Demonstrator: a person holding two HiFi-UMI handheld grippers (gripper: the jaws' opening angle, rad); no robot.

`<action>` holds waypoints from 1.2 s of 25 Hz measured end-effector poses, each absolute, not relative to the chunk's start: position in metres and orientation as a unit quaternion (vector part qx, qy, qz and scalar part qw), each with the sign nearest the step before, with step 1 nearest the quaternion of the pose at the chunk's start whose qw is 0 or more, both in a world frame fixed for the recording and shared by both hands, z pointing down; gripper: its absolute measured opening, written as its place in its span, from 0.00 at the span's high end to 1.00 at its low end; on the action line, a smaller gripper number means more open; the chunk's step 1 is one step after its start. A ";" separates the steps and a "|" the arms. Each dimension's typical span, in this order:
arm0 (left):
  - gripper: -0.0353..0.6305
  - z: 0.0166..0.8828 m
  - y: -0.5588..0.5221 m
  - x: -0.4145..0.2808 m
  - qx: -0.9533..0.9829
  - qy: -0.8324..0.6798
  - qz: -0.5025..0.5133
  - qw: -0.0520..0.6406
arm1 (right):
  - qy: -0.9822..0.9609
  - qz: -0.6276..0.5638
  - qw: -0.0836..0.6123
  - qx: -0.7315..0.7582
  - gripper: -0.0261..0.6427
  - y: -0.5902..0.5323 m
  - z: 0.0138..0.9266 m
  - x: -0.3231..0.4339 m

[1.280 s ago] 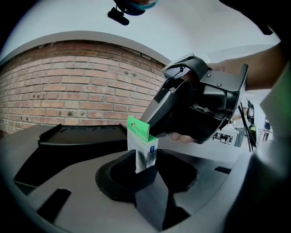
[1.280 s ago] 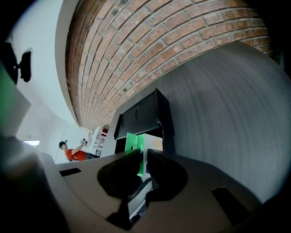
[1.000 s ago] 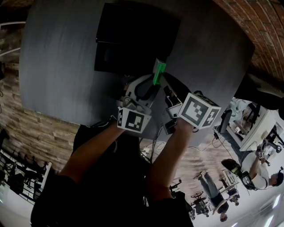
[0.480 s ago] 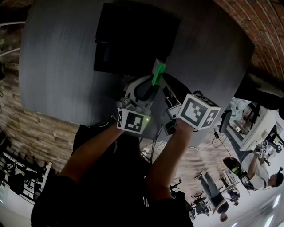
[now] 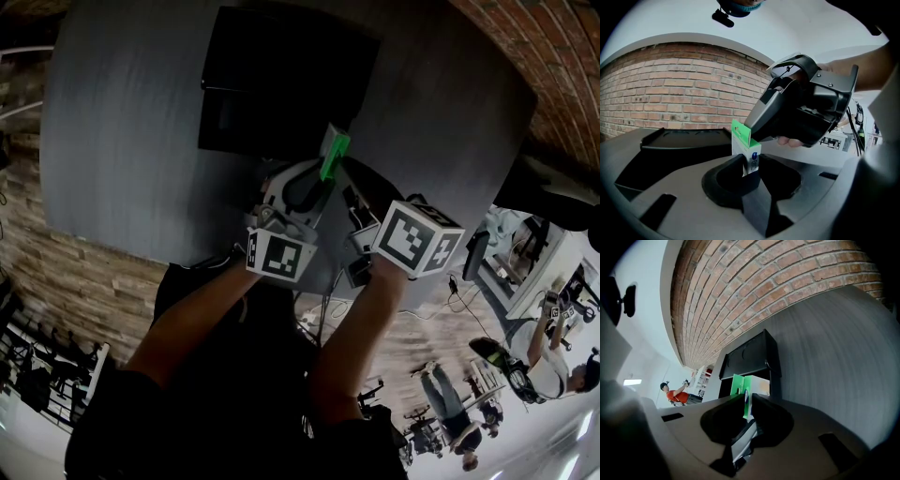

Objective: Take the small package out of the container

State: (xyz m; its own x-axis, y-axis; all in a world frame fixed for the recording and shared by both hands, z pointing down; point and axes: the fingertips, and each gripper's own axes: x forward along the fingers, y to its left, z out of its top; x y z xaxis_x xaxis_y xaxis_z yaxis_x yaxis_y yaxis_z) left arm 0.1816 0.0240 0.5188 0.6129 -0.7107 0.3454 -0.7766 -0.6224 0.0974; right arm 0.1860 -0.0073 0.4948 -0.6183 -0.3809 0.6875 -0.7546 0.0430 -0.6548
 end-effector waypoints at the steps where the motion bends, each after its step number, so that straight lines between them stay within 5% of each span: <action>1: 0.76 0.518 0.024 0.182 0.890 -0.418 0.138 0.119 | -0.703 0.561 0.167 0.404 0.86 -0.006 0.494 0.186; 30: 0.78 0.501 0.030 0.177 0.902 -0.401 0.122 0.101 | -0.737 0.503 0.111 0.438 0.89 0.022 0.450 0.222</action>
State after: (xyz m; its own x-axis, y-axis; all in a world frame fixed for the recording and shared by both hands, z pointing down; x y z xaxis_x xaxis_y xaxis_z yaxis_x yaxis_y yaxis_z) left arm 0.1772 0.0296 0.5013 0.6488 -0.6989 0.3011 -0.7480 -0.6584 0.0834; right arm 0.2219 0.0222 0.4499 -0.5918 -0.5335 0.6042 -0.7571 0.1108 -0.6438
